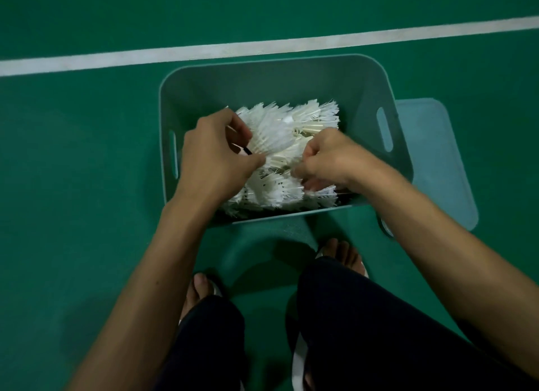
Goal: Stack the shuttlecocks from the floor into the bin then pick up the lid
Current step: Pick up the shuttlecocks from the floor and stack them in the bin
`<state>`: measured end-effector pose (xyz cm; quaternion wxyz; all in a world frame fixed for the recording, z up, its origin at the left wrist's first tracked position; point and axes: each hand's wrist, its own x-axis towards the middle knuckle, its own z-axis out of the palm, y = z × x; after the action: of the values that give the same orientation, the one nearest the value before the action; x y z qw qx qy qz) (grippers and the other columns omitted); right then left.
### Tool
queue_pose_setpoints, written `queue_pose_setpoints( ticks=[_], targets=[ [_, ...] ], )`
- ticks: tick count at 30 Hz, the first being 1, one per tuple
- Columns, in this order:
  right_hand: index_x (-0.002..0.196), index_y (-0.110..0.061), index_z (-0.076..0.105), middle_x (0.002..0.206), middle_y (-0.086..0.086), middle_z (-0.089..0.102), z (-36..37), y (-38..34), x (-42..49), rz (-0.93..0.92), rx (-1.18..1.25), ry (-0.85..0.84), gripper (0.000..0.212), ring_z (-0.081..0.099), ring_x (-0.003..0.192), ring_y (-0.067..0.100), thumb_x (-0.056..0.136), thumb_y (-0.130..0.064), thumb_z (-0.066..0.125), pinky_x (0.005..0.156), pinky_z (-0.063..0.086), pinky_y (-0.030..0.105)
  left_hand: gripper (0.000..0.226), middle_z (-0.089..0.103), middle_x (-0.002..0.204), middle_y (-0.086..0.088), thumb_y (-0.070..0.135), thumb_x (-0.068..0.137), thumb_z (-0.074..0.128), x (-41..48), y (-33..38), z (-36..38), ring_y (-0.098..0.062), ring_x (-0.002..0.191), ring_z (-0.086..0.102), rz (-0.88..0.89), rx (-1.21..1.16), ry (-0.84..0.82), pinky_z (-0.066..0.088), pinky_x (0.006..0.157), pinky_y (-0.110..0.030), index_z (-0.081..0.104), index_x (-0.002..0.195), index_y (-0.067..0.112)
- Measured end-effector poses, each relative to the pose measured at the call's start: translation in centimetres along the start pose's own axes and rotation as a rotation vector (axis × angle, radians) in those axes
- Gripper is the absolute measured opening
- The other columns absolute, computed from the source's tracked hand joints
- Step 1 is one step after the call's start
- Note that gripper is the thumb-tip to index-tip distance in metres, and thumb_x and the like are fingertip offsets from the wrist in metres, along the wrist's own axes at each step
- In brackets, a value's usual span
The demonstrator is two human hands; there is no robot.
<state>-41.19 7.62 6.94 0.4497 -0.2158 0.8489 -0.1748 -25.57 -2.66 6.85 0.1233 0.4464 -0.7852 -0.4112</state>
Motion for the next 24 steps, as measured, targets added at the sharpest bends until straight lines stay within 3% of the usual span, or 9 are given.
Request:
queue_pose_setpoints(
  ticks=[2, 4, 7, 9, 11, 14, 18, 22, 24],
  targets=[
    [0.081, -0.006, 0.068, 0.075, 0.014, 0.076, -2.0, 0.1, -1.2, -0.047, 0.013, 0.083, 0.019, 0.075, 0.067, 0.019, 0.084, -0.017, 0.083, 0.074, 0.062, 0.037, 0.029, 0.07, 0.08, 0.01, 0.02, 0.07, 0.09, -0.6, 0.8, 0.7, -0.009, 0.075, 0.07, 0.048, 0.008, -0.02, 0.059, 0.069, -0.032, 0.067, 0.086, 0.019],
    [0.087, -0.004, 0.07, 0.083, 0.02, 0.076, -3.8, 0.2, -2.4, -0.12, 0.15, 0.144, 0.014, 0.072, 0.064, 0.017, 0.084, -0.012, 0.081, 0.067, 0.06, 0.031, 0.031, 0.069, 0.078, 0.01, 0.023, 0.069, 0.091, -1.2, 1.6, 1.6, -0.009, 0.074, 0.069, 0.098, 0.0, -0.031, 0.059, 0.069, -0.035, 0.064, 0.084, 0.018],
    [0.099, 0.0, 0.07, 0.094, 0.023, 0.073, -5.2, 0.8, -3.8, -0.176, 0.246, 0.048, 0.016, 0.067, 0.074, 0.021, 0.085, -0.002, 0.077, 0.061, 0.056, 0.028, 0.034, 0.069, 0.077, 0.01, 0.025, 0.067, 0.092, -1.7, 2.2, 2.7, -0.012, 0.069, 0.067, 0.165, 0.009, -0.059, 0.058, 0.066, -0.039, 0.062, 0.083, 0.019],
    [0.103, -0.009, 0.071, 0.093, 0.016, 0.07, -5.4, 1.9, -4.1, -0.19, 0.15, 0.039, 0.027, 0.066, 0.079, 0.021, 0.079, -0.009, 0.084, 0.064, 0.054, 0.029, 0.035, 0.069, 0.08, 0.011, 0.025, 0.067, 0.092, -1.7, 2.3, 3.1, -0.012, 0.071, 0.066, 0.2, 0.063, -0.11, 0.058, 0.068, -0.04, 0.062, 0.083, 0.022],
    [0.096, -0.019, 0.075, 0.093, 0.009, 0.07, -5.1, 2.9, -4.1, -0.229, 0.093, 0.126, 0.027, 0.064, 0.074, 0.013, 0.073, -0.018, 0.09, 0.067, 0.051, 0.025, 0.034, 0.068, 0.083, 0.013, 0.026, 0.068, 0.09, -1.7, 2.6, 3.5, -0.012, 0.074, 0.066, 0.235, 0.108, -0.142, 0.057, 0.07, -0.041, 0.061, 0.085, 0.024],
    [0.083, -0.018, 0.077, 0.087, 0.008, 0.074, -4.3, 4.1, -4.2, -0.34, 0.212, 0.168, 0.015, 0.056, 0.054, -0.002, 0.075, -0.013, 0.088, 0.056, 0.046, 0.016, 0.031, 0.068, 0.087, 0.013, 0.022, 0.073, 0.086, -1.3, 2.9, 4.4, -0.014, 0.076, 0.065, 0.284, 0.115, -0.155, 0.057, 0.071, -0.043, 0.061, 0.092, 0.024],
    [0.078, -0.017, 0.079, 0.071, -0.005, 0.075, -4.3, 5.2, -4.6, -0.386, 0.17, 0.299, 0.014, 0.062, 0.059, 0.007, 0.076, -0.028, 0.088, 0.063, 0.053, 0.029, 0.029, 0.069, 0.09, 0.014, 0.023, 0.076, 0.085, -1.0, 3.3, 5.2, -0.011, 0.076, 0.064, 0.311, 0.109, -0.166, 0.057, 0.072, -0.041, 0.063, 0.095, 0.026],
    [0.064, -0.024, 0.071, 0.062, -0.015, 0.066, -5.0, 5.6, -4.8, -0.306, -0.004, 0.455, 0.021, 0.056, 0.056, -0.003, 0.081, -0.028, 0.083, 0.062, 0.044, 0.019, 0.029, 0.07, 0.095, 0.015, 0.03, 0.076, 0.085, -1.1, 3.5, 5.6, -0.011, 0.082, 0.065, 0.336, 0.117, -0.206, 0.057, 0.078, -0.039, 0.068, 0.1, 0.029],
    [0.07, -0.02, 0.075, 0.062, -0.008, 0.065, -5.2, 5.4, -4.4, -0.225, -0.116, 0.431, 0.015, 0.062, 0.064, 0.008, 0.082, -0.026, 0.081, 0.066, 0.044, 0.021, 0.026, 0.071, 0.1, 0.012, 0.019, 0.08, 0.077, -1.2, 3.0, 5.5, -0.014, 0.087, 0.064, 0.343, 0.169, -0.189, 0.057, 0.079, -0.041, 0.068, 0.103, 0.026]
  ],
)
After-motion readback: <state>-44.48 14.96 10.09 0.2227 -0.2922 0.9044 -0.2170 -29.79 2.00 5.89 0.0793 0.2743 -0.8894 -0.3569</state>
